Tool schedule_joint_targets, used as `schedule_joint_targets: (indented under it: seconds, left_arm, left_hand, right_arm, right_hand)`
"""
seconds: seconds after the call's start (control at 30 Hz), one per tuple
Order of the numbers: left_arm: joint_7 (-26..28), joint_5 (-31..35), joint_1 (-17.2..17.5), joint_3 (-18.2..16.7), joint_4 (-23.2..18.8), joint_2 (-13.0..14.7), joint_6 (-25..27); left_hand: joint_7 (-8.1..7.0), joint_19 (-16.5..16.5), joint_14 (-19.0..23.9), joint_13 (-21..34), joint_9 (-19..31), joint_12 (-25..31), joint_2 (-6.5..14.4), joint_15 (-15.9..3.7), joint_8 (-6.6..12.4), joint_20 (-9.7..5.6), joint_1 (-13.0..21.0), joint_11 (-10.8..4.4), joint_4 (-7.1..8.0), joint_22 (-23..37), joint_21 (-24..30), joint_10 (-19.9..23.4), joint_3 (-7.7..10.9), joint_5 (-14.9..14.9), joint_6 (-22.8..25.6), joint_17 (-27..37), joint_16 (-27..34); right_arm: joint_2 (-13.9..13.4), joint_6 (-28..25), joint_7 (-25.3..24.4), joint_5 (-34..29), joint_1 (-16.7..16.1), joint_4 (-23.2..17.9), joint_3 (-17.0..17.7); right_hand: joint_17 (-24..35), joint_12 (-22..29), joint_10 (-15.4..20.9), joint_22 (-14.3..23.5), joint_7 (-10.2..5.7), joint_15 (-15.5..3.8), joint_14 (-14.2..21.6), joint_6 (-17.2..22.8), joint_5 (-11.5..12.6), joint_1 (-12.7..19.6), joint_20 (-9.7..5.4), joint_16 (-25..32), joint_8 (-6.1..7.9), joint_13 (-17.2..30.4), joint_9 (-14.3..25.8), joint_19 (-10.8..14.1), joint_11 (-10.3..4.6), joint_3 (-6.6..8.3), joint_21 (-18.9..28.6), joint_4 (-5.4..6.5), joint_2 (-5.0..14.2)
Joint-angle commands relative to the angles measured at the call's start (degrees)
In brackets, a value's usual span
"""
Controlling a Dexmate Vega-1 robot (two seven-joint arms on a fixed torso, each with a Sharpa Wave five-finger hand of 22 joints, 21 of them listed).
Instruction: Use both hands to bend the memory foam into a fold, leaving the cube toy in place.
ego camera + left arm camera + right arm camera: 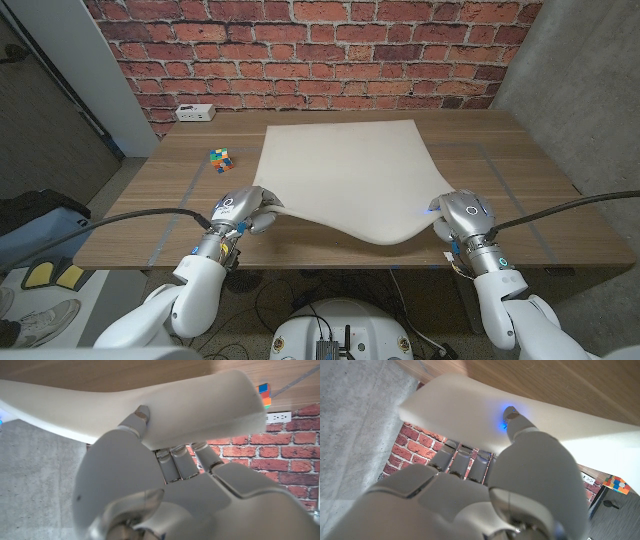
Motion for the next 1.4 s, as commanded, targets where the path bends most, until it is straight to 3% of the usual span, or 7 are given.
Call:
schedule_joint_targets:
  seconds: [0.03, 0.3, 0.33, 0.37, 0.67, 0.93, 1.4]
  left_arm:
    - [-9.54, -0.43, 2.14, -3.62, -2.68, 6.02, 1.41]
    - [-14.55, -1.50, 3.89, -6.51, -3.73, 8.05, 2.80]
    - [-14.92, -1.70, 4.20, -6.95, -3.79, 8.08, 2.82]
    - [-15.37, -1.65, 4.42, -7.22, -3.91, 8.24, 3.05]
    - [-19.92, -0.99, 8.42, -11.32, -6.46, 8.92, 5.47]
    - [-21.17, 2.80, 16.69, -17.77, -9.92, 4.73, 4.65]
    - [-28.35, 12.73, 23.05, -21.59, -13.78, -3.45, 1.35]
  left_hand:
    - [-0.40, -0.22, -0.96, 6.83, 0.22, 2.27, 0.73, -1.38, -0.16, -0.47, -0.63, -4.35, 0.42, 0.10, 0.55, 4.23, 0.00, -0.06, -0.14, 0.13, -0.18]
    - [-1.45, -1.49, -2.58, 5.96, 0.17, 1.05, 1.06, -1.71, -0.90, -1.67, -1.17, -4.28, 0.67, -0.02, 0.57, 3.58, -0.05, -0.03, -0.73, 0.15, -0.71]
    - [-1.47, -1.73, -2.96, 5.84, 0.16, 0.89, 1.02, -1.81, -0.97, -1.77, -1.16, -4.04, 0.61, -0.03, 0.55, 3.51, -0.03, -0.01, -0.72, 0.12, -0.85]
    - [-1.53, -1.71, -3.26, 5.75, 0.15, 0.81, 1.00, -1.91, -1.00, -1.85, -1.12, -3.92, 0.55, -0.05, 0.61, 3.55, -0.01, 0.00, -0.66, 0.11, -0.94]
    - [-2.41, -3.28, -4.71, 4.95, 0.03, -0.46, 1.10, -1.86, -1.59, -2.47, -1.51, -3.06, 0.66, -0.17, 0.46, 2.59, -0.08, 0.04, -0.87, 0.18, -1.03]
    - [-2.36, -3.82, -4.80, 4.68, 0.03, -0.84, 1.25, -2.28, -1.83, -2.61, -1.48, -3.37, 0.55, -0.25, 0.59, 2.78, -0.29, 0.10, -0.67, 0.50, -0.51]
    - [-2.04, -4.21, -4.55, 5.33, 0.08, -0.60, 1.57, -2.22, -2.09, -2.86, -1.33, -3.89, 0.46, -0.32, 0.89, 3.37, -0.60, 0.17, -0.37, 0.71, -0.04]
  right_arm:
    - [1.99, -3.58, -0.61, -2.42, -5.96, -2.16, 2.77]
    - [3.74, -5.36, -3.68, -0.26, -10.68, -3.37, 6.60]
    - [4.17, -5.67, -4.14, -0.11, -11.07, -3.40, 6.86]
    - [4.40, -5.89, -4.50, 0.13, -11.54, -3.52, 7.21]
    - [5.99, -7.10, -8.13, 2.54, -16.48, -5.43, 10.43]
    - [7.71, -9.43, -11.63, 2.27, -20.80, -7.77, 10.93]
    - [10.60, -9.88, -17.50, 2.35, -27.02, -9.42, 11.91]
  right_hand:
    - [-0.11, 0.20, 0.56, 0.15, 0.39, -9.05, 0.56, 0.91, -0.07, 0.44, -0.22, 0.23, 0.12, 0.18, 0.27, 0.47, 0.44, -0.02, 0.33, -0.26, 0.55]
    - [-0.56, 0.27, 0.79, 0.10, 0.68, -8.89, 0.93, 1.01, -0.02, 0.76, -0.12, -0.27, -0.21, 0.30, 0.27, 0.56, 0.61, 0.09, 0.49, -0.45, 0.55]
    - [-0.67, 0.30, 0.91, 0.08, 0.66, -8.84, 1.16, 1.11, -0.01, 0.77, -0.09, -0.40, -0.31, 0.33, 0.27, 0.56, 1.86, 0.09, 0.54, -0.47, 0.49]
    - [-0.74, 0.28, 0.90, 0.08, 0.69, -8.78, 1.21, 1.11, 0.00, 0.75, -0.08, -0.50, -0.37, 0.34, 0.27, 0.52, 2.07, 0.12, 0.55, -0.43, 0.53]
    - [-1.19, 0.41, 1.07, 0.03, 1.09, -8.67, 1.27, 1.34, 0.02, 0.66, 0.02, -1.19, -0.62, 0.59, 0.28, 0.51, 2.64, 0.24, 0.65, -0.41, 0.41]
    - [-1.32, 0.49, 1.12, 0.01, 1.05, -8.62, 1.29, 1.52, 0.02, 0.56, -0.07, -1.50, -0.76, 0.78, 0.30, 0.29, 2.67, 0.22, 0.64, -0.35, 0.37]
    - [-1.41, 0.64, 1.36, -0.01, 1.26, -8.77, 1.37, 1.82, 0.10, 0.77, -0.08, -1.89, -1.00, 1.06, 0.33, 0.13, 2.73, 0.27, 0.70, -0.46, 0.38]
